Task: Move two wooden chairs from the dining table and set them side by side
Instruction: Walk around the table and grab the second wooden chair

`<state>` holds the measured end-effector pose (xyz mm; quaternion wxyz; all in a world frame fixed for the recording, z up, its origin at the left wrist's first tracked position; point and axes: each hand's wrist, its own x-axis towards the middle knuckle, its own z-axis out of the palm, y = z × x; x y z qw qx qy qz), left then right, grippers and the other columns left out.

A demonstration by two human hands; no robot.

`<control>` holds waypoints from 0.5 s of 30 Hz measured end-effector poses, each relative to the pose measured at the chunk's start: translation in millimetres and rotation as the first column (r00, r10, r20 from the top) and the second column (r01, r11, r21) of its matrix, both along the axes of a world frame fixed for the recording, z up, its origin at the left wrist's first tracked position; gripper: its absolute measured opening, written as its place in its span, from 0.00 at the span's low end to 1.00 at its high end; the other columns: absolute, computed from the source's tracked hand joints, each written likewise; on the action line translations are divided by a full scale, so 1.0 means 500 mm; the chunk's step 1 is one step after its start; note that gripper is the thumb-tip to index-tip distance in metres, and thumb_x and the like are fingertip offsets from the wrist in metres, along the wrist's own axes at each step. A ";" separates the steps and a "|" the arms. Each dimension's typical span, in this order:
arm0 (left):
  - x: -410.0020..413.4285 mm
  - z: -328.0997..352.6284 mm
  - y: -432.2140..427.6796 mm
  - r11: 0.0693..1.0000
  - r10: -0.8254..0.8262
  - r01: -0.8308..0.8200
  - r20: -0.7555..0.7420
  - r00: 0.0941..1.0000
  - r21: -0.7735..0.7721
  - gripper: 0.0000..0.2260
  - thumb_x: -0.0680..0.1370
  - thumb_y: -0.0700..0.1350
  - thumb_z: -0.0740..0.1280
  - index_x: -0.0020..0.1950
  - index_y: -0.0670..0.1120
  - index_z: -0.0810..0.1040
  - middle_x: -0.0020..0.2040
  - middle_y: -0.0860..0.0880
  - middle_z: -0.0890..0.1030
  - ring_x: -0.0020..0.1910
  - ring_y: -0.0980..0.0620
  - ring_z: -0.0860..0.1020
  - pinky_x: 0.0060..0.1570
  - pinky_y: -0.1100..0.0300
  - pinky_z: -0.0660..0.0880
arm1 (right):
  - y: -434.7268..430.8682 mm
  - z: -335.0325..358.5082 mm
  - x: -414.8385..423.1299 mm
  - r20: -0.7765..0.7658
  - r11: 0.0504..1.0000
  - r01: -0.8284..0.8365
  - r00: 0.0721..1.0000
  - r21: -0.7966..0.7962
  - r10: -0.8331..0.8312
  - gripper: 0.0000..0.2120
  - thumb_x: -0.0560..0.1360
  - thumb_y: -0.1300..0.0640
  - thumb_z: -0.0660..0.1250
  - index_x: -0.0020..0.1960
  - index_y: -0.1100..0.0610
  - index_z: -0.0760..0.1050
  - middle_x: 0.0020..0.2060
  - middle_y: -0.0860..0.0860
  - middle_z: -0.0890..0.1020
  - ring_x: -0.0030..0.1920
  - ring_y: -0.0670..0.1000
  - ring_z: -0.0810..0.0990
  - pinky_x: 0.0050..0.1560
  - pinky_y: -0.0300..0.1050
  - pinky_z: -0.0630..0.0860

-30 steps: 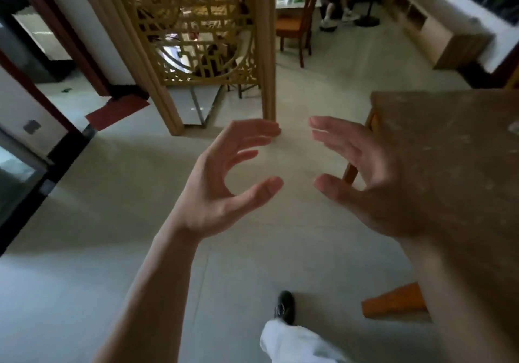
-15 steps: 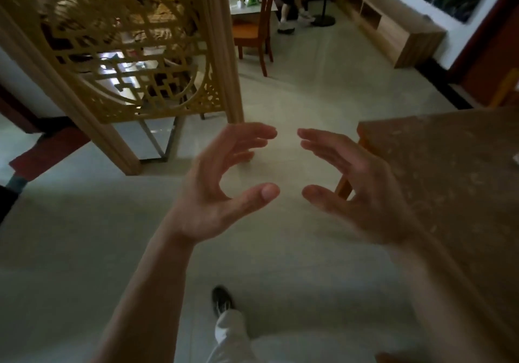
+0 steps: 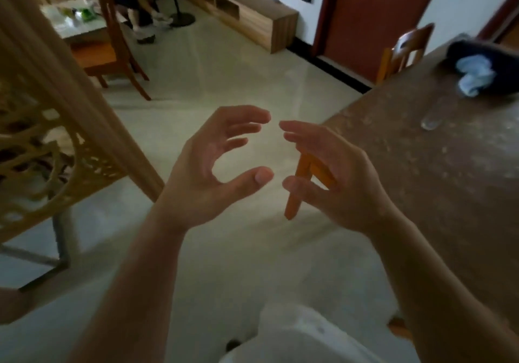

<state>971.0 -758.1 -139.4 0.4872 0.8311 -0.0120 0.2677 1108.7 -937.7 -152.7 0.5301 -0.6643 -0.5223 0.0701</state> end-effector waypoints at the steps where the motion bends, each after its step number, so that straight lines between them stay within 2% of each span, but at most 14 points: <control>1: 0.030 -0.004 0.024 0.999 -0.045 0.045 0.008 0.999 0.002 0.32 0.77 0.66 0.70 0.71 0.45 0.70 0.70 0.44 0.78 0.70 0.44 0.78 0.66 0.38 0.78 | 0.016 -0.003 0.018 -0.002 0.999 0.032 1.000 0.007 -0.032 0.33 0.76 0.40 0.71 0.72 0.60 0.71 0.68 0.56 0.79 0.67 0.55 0.79 0.63 0.62 0.80; 5: 0.167 -0.020 0.124 0.985 -0.174 0.174 0.022 0.985 -0.015 0.31 0.77 0.65 0.71 0.71 0.46 0.70 0.70 0.43 0.78 0.70 0.44 0.79 0.67 0.37 0.78 | 0.088 -0.028 0.116 -0.015 0.990 0.137 0.991 0.028 -0.137 0.34 0.76 0.40 0.71 0.72 0.61 0.71 0.61 0.55 0.81 0.60 0.58 0.83 0.59 0.63 0.81; 9: 0.298 -0.024 0.225 0.974 -0.227 0.227 0.006 0.974 -0.016 0.29 0.77 0.65 0.72 0.70 0.50 0.71 0.69 0.47 0.79 0.70 0.45 0.79 0.68 0.39 0.78 | 0.170 -0.050 0.239 -0.033 0.977 0.198 0.980 0.078 -0.196 0.31 0.75 0.41 0.73 0.73 0.53 0.69 0.66 0.56 0.79 0.66 0.55 0.80 0.63 0.61 0.79; 15: 0.523 0.010 0.385 0.969 -0.246 0.247 0.022 0.969 -0.027 0.27 0.76 0.64 0.73 0.70 0.54 0.72 0.69 0.48 0.79 0.69 0.43 0.79 0.66 0.37 0.77 | 0.317 -0.022 0.459 -0.027 0.958 0.270 0.963 0.102 -0.268 0.30 0.75 0.40 0.72 0.72 0.50 0.70 0.69 0.48 0.78 0.69 0.51 0.78 0.67 0.57 0.78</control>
